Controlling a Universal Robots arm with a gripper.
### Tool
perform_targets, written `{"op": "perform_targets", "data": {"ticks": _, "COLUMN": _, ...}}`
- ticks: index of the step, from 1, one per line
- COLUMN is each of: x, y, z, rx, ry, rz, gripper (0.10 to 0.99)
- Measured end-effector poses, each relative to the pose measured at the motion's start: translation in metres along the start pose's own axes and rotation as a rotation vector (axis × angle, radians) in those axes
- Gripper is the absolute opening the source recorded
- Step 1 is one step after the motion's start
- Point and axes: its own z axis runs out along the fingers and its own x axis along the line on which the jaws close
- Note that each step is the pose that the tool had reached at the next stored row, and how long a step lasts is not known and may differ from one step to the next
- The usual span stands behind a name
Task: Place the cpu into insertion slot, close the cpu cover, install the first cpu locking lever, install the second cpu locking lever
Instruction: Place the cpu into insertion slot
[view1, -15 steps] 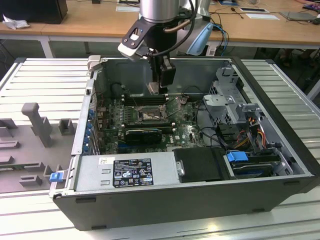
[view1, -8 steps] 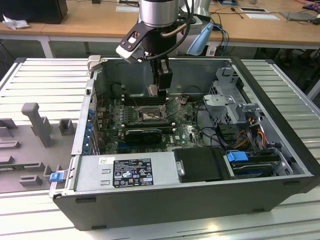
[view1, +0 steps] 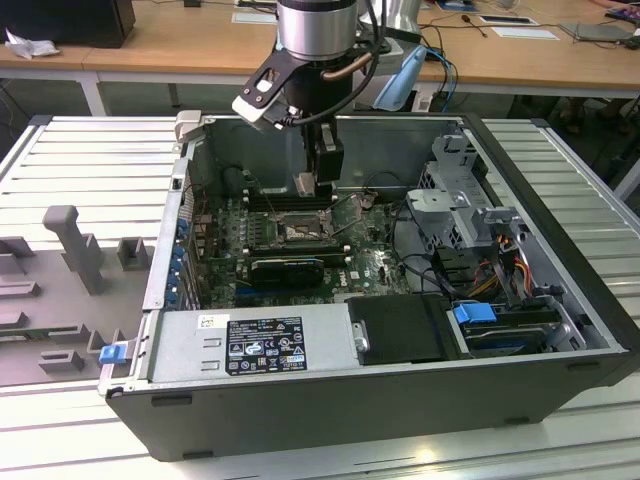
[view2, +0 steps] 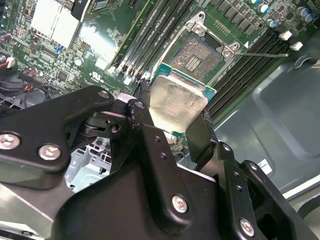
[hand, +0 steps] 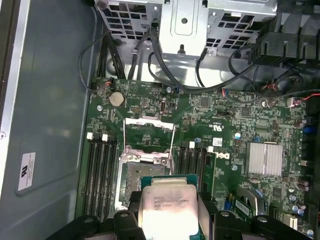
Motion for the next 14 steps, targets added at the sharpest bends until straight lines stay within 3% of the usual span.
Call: {"op": "perform_targets", "data": {"ticks": 14, "x": -0.0002, "y": -0.0012, "z": 0.0137, "rx": 0.000, "ry": 0.0000, "rz": 0.000, "gripper": 0.529}}
